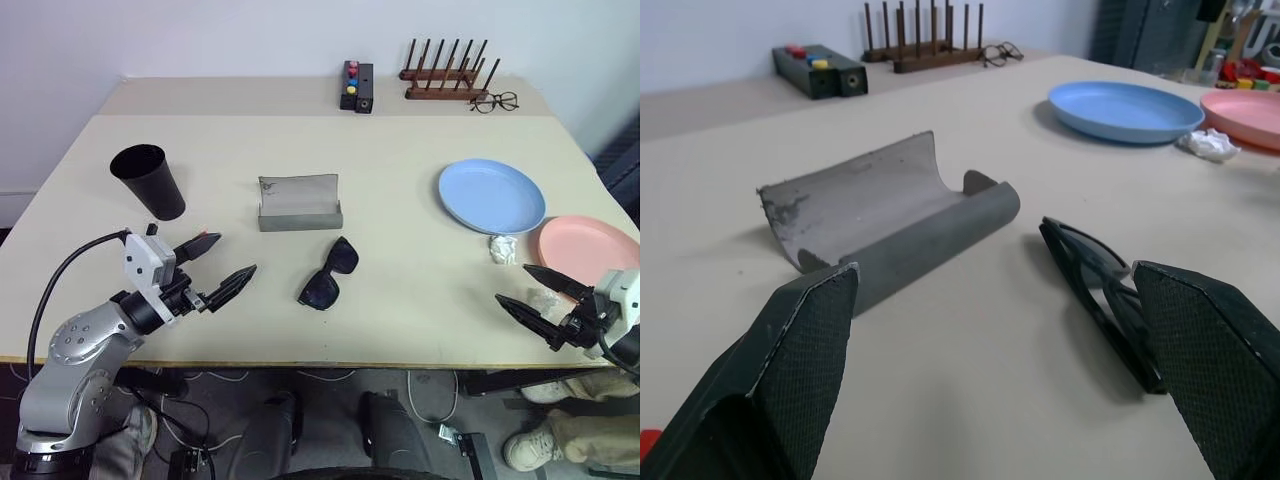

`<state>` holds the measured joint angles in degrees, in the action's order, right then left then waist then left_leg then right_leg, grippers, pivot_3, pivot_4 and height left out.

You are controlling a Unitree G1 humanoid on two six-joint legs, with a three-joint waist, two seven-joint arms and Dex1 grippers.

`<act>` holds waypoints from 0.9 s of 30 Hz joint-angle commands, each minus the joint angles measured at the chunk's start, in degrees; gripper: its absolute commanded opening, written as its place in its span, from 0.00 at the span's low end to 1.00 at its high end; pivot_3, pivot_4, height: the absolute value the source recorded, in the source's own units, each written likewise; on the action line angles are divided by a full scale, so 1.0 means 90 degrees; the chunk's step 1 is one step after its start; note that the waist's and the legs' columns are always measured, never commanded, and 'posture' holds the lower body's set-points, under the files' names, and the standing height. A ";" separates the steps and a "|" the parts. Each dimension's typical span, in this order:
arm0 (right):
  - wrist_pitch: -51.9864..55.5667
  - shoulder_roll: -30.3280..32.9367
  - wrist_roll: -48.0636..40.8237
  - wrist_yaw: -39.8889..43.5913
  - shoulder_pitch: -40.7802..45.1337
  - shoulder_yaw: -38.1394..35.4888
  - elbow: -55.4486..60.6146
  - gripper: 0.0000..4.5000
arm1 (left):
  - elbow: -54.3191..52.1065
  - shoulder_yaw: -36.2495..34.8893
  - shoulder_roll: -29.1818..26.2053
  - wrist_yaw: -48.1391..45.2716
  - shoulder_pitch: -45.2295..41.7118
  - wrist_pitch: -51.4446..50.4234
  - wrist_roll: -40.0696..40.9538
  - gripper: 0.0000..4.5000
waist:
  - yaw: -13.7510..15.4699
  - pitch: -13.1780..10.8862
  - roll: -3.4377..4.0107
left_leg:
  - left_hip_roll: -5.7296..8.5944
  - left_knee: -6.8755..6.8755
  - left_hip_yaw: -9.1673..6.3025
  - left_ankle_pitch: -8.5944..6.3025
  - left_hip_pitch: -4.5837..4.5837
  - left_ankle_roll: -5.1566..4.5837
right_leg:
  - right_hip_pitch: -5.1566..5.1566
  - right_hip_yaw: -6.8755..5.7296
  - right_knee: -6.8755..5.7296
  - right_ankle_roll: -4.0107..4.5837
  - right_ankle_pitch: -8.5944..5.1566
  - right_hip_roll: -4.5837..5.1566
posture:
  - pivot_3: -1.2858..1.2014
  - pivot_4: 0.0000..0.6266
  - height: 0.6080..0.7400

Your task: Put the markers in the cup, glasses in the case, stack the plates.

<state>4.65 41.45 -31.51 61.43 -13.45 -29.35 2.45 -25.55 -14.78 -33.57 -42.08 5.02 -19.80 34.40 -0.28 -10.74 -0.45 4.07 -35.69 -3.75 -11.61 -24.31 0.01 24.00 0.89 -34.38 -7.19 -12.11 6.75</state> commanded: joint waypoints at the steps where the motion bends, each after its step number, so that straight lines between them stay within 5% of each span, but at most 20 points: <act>1: -0.0026 0.0033 -0.0053 -0.0063 0.0096 -0.0069 0.0236 0.86 | -0.0165 -0.0184 -0.0108 -0.0049 -0.0057 -0.0016 0.0148 1.00 | -0.0007 0.0000 0.0000 | 0.0000 -0.0001 0.0000 -0.0001 0.0000 0.0001 | 0.0000 0.0000 0.0000 0.0000 0.0000 0.0000 | 0.52 0.24 1.00; 27: 0.0208 -0.0118 0.0053 -0.0615 0.0957 0.0463 0.0394 0.86 | 0.0800 0.0034 0.0066 -0.0212 -0.0146 0.0697 -0.0521 1.00 | 0.0111 0.0000 0.0000 | 0.0000 -0.0002 0.0002 -0.0003 0.0030 0.0003 | -0.0031 -0.0001 0.0003 0.0001 0.0000 0.0003 | 0.52 0.24 1.00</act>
<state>6.21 40.36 -30.26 56.47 -5.24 -24.49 2.82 -16.95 -14.02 -33.17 -44.46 4.06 -14.80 29.70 0.72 -10.74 -0.44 4.07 -35.71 -3.73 -11.64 -24.06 0.04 23.72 0.88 -34.33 -7.18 -12.11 6.79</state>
